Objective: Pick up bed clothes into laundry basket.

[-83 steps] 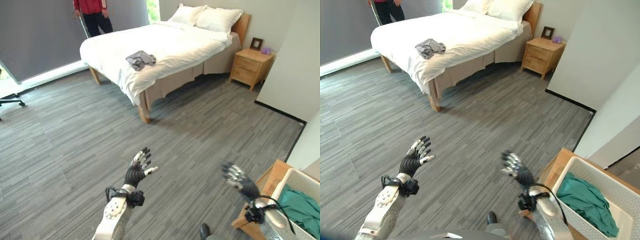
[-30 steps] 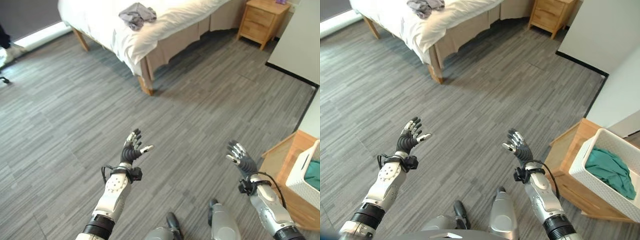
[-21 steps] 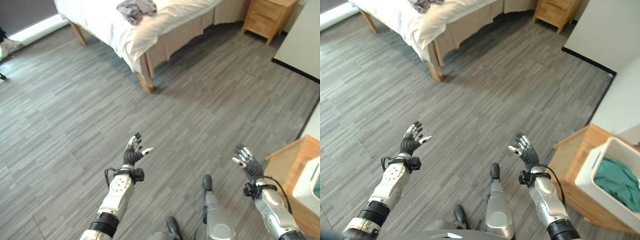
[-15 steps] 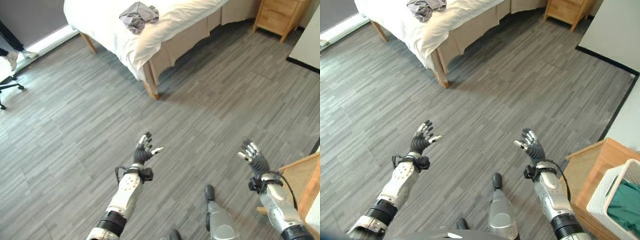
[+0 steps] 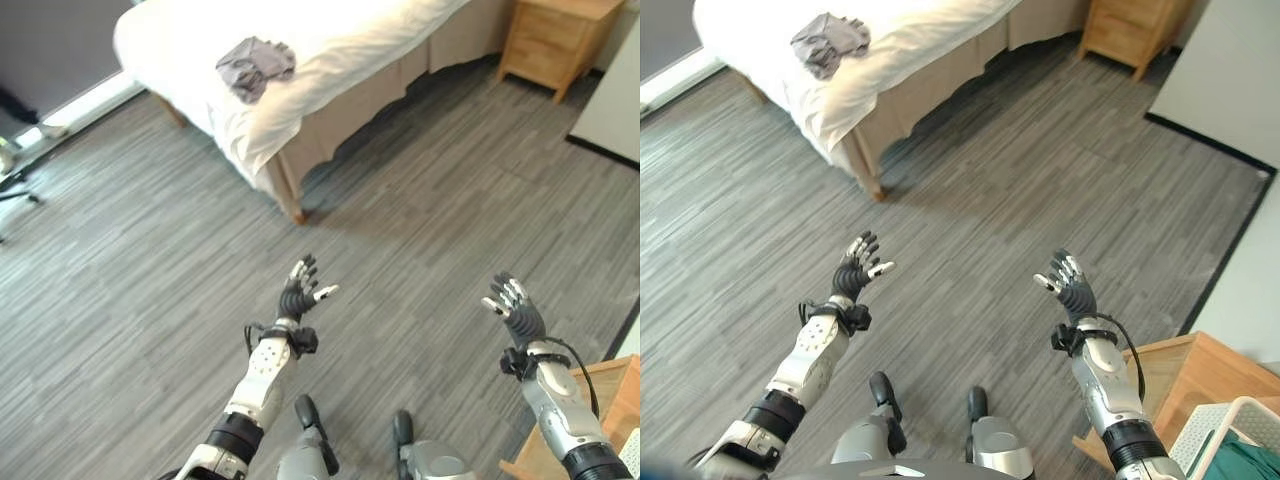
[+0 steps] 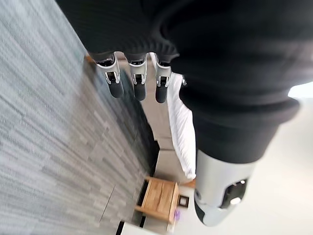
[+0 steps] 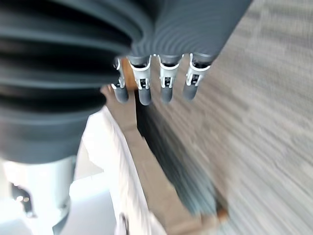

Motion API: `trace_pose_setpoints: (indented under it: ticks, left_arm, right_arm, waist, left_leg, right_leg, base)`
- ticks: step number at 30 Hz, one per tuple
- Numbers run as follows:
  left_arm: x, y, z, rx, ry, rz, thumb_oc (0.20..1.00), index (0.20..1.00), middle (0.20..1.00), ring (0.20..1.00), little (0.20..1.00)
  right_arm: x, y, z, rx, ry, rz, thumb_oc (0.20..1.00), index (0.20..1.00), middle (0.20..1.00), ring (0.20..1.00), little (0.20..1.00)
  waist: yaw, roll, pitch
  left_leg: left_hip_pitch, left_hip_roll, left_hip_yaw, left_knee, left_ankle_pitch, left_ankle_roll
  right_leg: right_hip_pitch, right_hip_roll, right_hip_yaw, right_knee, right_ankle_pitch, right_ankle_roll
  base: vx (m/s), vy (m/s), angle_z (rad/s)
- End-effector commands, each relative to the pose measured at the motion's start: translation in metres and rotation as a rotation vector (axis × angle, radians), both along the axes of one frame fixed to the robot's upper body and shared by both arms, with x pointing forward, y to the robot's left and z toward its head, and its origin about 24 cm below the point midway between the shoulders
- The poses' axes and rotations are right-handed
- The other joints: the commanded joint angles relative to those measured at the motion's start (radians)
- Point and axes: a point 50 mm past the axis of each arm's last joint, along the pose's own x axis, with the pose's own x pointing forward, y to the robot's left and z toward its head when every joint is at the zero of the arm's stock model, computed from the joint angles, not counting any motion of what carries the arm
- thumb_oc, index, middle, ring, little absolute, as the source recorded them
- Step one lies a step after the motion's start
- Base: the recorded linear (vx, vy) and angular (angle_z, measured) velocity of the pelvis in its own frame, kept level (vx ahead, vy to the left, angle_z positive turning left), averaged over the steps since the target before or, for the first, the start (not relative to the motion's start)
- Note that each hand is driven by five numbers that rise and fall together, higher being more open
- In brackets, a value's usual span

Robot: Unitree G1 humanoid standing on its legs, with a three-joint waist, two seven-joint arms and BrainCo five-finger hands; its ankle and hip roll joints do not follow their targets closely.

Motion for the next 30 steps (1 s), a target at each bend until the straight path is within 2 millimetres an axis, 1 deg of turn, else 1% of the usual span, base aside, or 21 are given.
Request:
trace_pose_setpoints:
  ticks: [1, 3, 4, 5, 6, 7, 9, 10, 11, 13, 15, 17, 18, 19, 21, 22, 24, 26, 28, 29, 30]
  left_arm:
    - [0.009, 0.003, 0.024, -0.027, -0.134, 0.033, 1.0, 1.0, 1.0, 1.0, 1.0]
    - [0.008, 0.006, 0.024, -0.016, -0.138, 0.044, 1.0, 1.0, 1.0, 1.0, 1.0]
    - [0.007, 0.009, 0.023, -0.013, -0.138, 0.049, 1.0, 1.0, 1.0, 1.0, 1.0]
    - [0.005, 0.011, 0.022, -0.014, -0.134, 0.057, 1.0, 1.0, 1.0, 1.0, 1.0]
    - [0.005, 0.014, 0.02, -0.007, -0.122, 0.067, 1.0, 1.0, 1.0, 1.0, 1.0]
    - [0.006, 0.017, 0.021, 0.002, -0.123, 0.076, 1.0, 1.0, 1.0, 1.0, 1.0]
    - [0.009, 0.023, 0.029, 0.025, -0.153, 0.089, 1.0, 1.0, 1.0, 1.0, 1.0]
    - [0.009, 0.025, 0.032, 0.031, -0.163, 0.093, 1.0, 1.0, 1.0, 1.0, 1.0]
    - [0.012, 0.029, 0.038, 0.058, -0.187, 0.099, 1.0, 1.0, 1.0, 1.0, 1.0]
    - [0.016, 0.031, 0.042, 0.076, -0.198, 0.102, 1.0, 1.0, 1.0, 1.0, 1.0]
    - [0.018, 0.033, 0.045, 0.074, -0.208, 0.114, 1.0, 1.0, 1.0, 1.0, 1.0]
    - [0.019, 0.036, 0.05, 0.063, -0.229, 0.134, 1.0, 1.0, 1.0, 1.0, 1.0]
    - [0.019, 0.036, 0.05, 0.063, -0.229, 0.134, 1.0, 1.0, 1.0, 1.0, 1.0]
    - [0.023, 0.036, 0.05, 0.064, -0.227, 0.138, 1.0, 1.0, 1.0, 1.0, 1.0]
    - [0.024, 0.034, 0.051, 0.069, -0.234, 0.133, 1.0, 1.0, 1.0, 1.0, 1.0]
    - [0.027, 0.033, 0.054, 0.064, -0.243, 0.133, 1.0, 1.0, 1.0, 1.0, 1.0]
    - [0.027, 0.032, 0.053, 0.061, -0.238, 0.132, 1.0, 1.0, 1.0, 1.0, 1.0]
    - [0.031, 0.019, 0.055, 0.024, -0.242, 0.098, 1.0, 1.0, 1.0, 1.0, 1.0]
    - [0.032, 0.019, 0.055, 0.024, -0.243, 0.097, 1.0, 1.0, 1.0, 1.0, 1.0]
    - [0.036, 0.004, 0.058, 0.003, -0.253, 0.053, 1.0, 1.0, 1.0, 1.0, 1.0]
    - [0.035, 0.001, 0.058, -0.005, -0.253, 0.04, 1.0, 1.0, 1.0, 1.0, 1.0]
  right_arm:
    - [0.009, -0.003, 0.027, -0.044, -0.134, 0.014, 1.0, 1.0, 1.0, 1.0, 1.0]
    - [0.009, -0.002, 0.023, -0.053, -0.114, 0.012, 1.0, 1.0, 1.0, 1.0, 1.0]
    - [0.008, -0.002, 0.022, -0.05, -0.108, 0.014, 1.0, 1.0, 1.0, 1.0, 1.0]
    - [0.008, -0.001, 0.02, -0.042, -0.101, 0.013, 1.0, 1.0, 1.0, 1.0, 1.0]
    - [0.007, 0.002, 0.014, -0.039, -0.075, 0.015, 1.0, 1.0, 1.0, 1.0, 1.0]
    - [0.009, 0.004, 0.014, -0.036, -0.077, 0.014, 1.0, 1.0, 1.0, 1.0, 1.0]
    - [0.015, 0.011, 0.018, -0.019, -0.094, 0.04, 1.0, 1.0, 1.0, 1.0, 1.0]
    - [0.015, 0.014, 0.018, -0.028, -0.092, 0.05, 1.0, 1.0, 1.0, 1.0, 1.0]
    - [0.023, 0.021, 0.024, -0.056, -0.11, 0.089, 1.0, 1.0, 1.0, 1.0, 1.0]
    - [0.031, 0.027, 0.029, -0.049, -0.124, 0.103, 1.0, 1.0, 1.0, 1.0, 1.0]
    - [0.035, 0.028, 0.034, -0.051, -0.14, 0.111, 1.0, 1.0, 1.0, 1.0, 1.0]
    - [0.041, 0.031, 0.046, -0.039, -0.185, 0.124, 1.0, 1.0, 1.0, 1.0, 1.0]
    - [0.041, 0.031, 0.046, -0.039, -0.185, 0.124, 1.0, 1.0, 1.0, 1.0, 1.0]
    - [0.044, 0.031, 0.049, -0.035, -0.198, 0.116, 1.0, 1.0, 1.0, 1.0, 1.0]
    - [0.046, 0.032, 0.05, -0.028, -0.203, 0.111, 1.0, 1.0, 1.0, 1.0, 1.0]
    - [0.046, 0.032, 0.053, -0.028, -0.215, 0.113, 1.0, 1.0, 1.0, 1.0, 1.0]
    - [0.045, 0.031, 0.053, -0.037, -0.214, 0.112, 1.0, 1.0, 1.0, 1.0, 1.0]
    - [0.04, 0.024, 0.052, -0.05, -0.208, 0.095, 1.0, 1.0, 1.0, 1.0, 1.0]
    - [0.04, 0.023, 0.052, -0.05, -0.209, 0.095, 1.0, 1.0, 1.0, 1.0, 1.0]
    - [0.037, 0.016, 0.05, -0.064, -0.199, 0.078, 1.0, 1.0, 1.0, 1.0, 1.0]
    - [0.036, 0.014, 0.05, -0.079, -0.192, 0.074, 1.0, 1.0, 1.0, 1.0, 1.0]
  waist:
    - [0.017, 0.026, 0.007]
    - [0.025, 0.026, 0.005]
    - [0.028, 0.026, -0.002]
    - [0.031, 0.026, -0.014]
    - [0.037, 0.013, -0.037]
    - [0.047, 0.003, -0.049]
    - [0.058, -0.018, -0.042]
    - [0.058, -0.017, -0.033]
    - [0.05, -0.013, 0.002]
    - [0.034, 0.005, 0.031]
    - [0.024, 0.011, 0.046]
    - [-0.006, 0.014, 0.065]
    - [-0.006, 0.014, 0.065]
    - [-0.025, 0.006, 0.067]
    - [-0.029, 0.003, 0.061]
    - [-0.04, 0.001, 0.053]
    - [-0.05, 0.006, 0.054]
    - [-0.08, 0.001, 0.042]
    - [-0.08, 0.002, 0.044]
    - [-0.114, 0.027, 0.034]
    - [-0.12, 0.029, 0.035]
  left_leg:
    - [-0.033, 0.002, -0.012, 0.014, 0.165, -0.024]
    - [-0.042, 0.008, 0.014, 0.017, 0.175, -0.025]
    - [-0.039, 0.008, 0.032, 0.027, 0.166, -0.019]
    - [-0.033, 0.001, 0.048, 0.033, 0.144, -0.005]
    - [-0.041, -0.028, 0.058, 0.072, 0.109, 0.023]
    - [-0.041, -0.046, 0.069, 0.09, 0.078, 0.046]
    - [-0.014, -0.086, 0.099, 0.104, 0.021, 0.093]
    - [0.005, -0.097, 0.104, 0.103, 0.003, 0.11]
    - [0.04, -0.116, 0.122, 0.111, -0.03, 0.142]
    - [0.092, -0.121, 0.12, 0.103, -0.061, 0.153]
    - [0.118, -0.126, 0.115, 0.099, -0.076, 0.152]
    - [0.163, -0.146, 0.095, 0.095, -0.117, 0.136]
    - [0.163, -0.146, 0.095, 0.095, -0.117, 0.136]
    - [0.204, -0.171, 0.073, 0.086, -0.157, 0.117]
    - [0.234, -0.177, 0.06, 0.078, -0.176, 0.102]
    - [0.264, -0.184, 0.04, 0.073, -0.199, 0.085]
    - [0.286, -0.18, 0.028, 0.08, -0.219, 0.079]
    - [0.337, -0.18, -0.009, 0.129, -0.258, 0.067]
    - [0.337, -0.178, -0.009, 0.133, -0.261, 0.066]
    - [0.336, -0.122, -0.046, 0.25, -0.203, 0.032]
    - [0.301, -0.102, -0.051, 0.354, -0.161, 0.022]
  right_leg:
    - [0.027, -0.11, 0.007, 0.102, -0.081, 0.143]
    - [0.071, -0.118, 0.026, 0.093, -0.1, 0.15]
    - [0.09, -0.121, 0.036, 0.088, -0.109, 0.152]
    - [0.111, -0.131, 0.043, 0.081, -0.123, 0.158]
    - [0.135, -0.169, 0.044, 0.11, -0.117, 0.179]
    - [0.11, -0.192, 0.061, 0.174, -0.076, 0.194]
    - [0.036, -0.224, 0.088, 0.363, 0.042, 0.205]
    - [-0.009, -0.228, 0.09, 0.441, 0.083, 0.204]
    - [-0.098, -0.236, 0.09, 0.59, 0.166, 0.206]
    - [-0.214, -0.215, 0.097, 0.677, 0.123, 0.201]
    - [-0.261, -0.207, 0.087, 0.667, 0.098, 0.195]
    - [-0.33, -0.2, 0.046, 0.497, 0.04, 0.193]
    - [-0.33, -0.2, 0.046, 0.497, 0.04, 0.193]
    - [-0.349, -0.201, 0.032, 0.232, 0.068, 0.213]
    - [-0.35, -0.221, 0.014, 0.105, 0.122, 0.239]
    - [-0.393, -0.242, 0.009, 0.018, 0.171, 0.26]
    - [-0.405, -0.249, 0.001, 0.001, 0.183, 0.267]
    - [-0.389, -0.26, 0.028, 0.064, 0.208, 0.261]
    - [-0.387, -0.26, 0.027, 0.065, 0.207, 0.261]
    - [-0.373, -0.234, 0.031, 0.122, 0.179, 0.229]
    - [-0.362, -0.229, 0.022, 0.137, 0.161, 0.209]
  base:
    - [0.38, 0.108, -0.41]
    - [0.47, 0.144, -0.18]
    - [0.43, 0.169, -0.1]
    - [0.61, 0.262, -0.19]
    - [0.61, 0.302, -0.4]
    - [0.58, 0.317, -0.66]
    - [0.33, 0.246, -0.55]
    - [0.35, 0.318, -0.33]
    - [0.33, 0.309, -0.15]
    - [0.3, 0.247, 0.21]
    - [0.22, 0.099, 0.1]
    - [0.3, 0.025, 0.18]
    - [0.39, -0.086, 0.45]
    - [0.4, -0.111, 0.43]
    - [0.51, -0.156, 0.49]
    - [0.53, -0.192, 0.36]
    - [0.42, -0.171, 0.49]
    - [0.42, -0.177, 0.67]
    - [0.23, -0.126, 0.71]
    - [0.4, -0.278, 0.29]
    - [0.55, -0.412, 0.27]
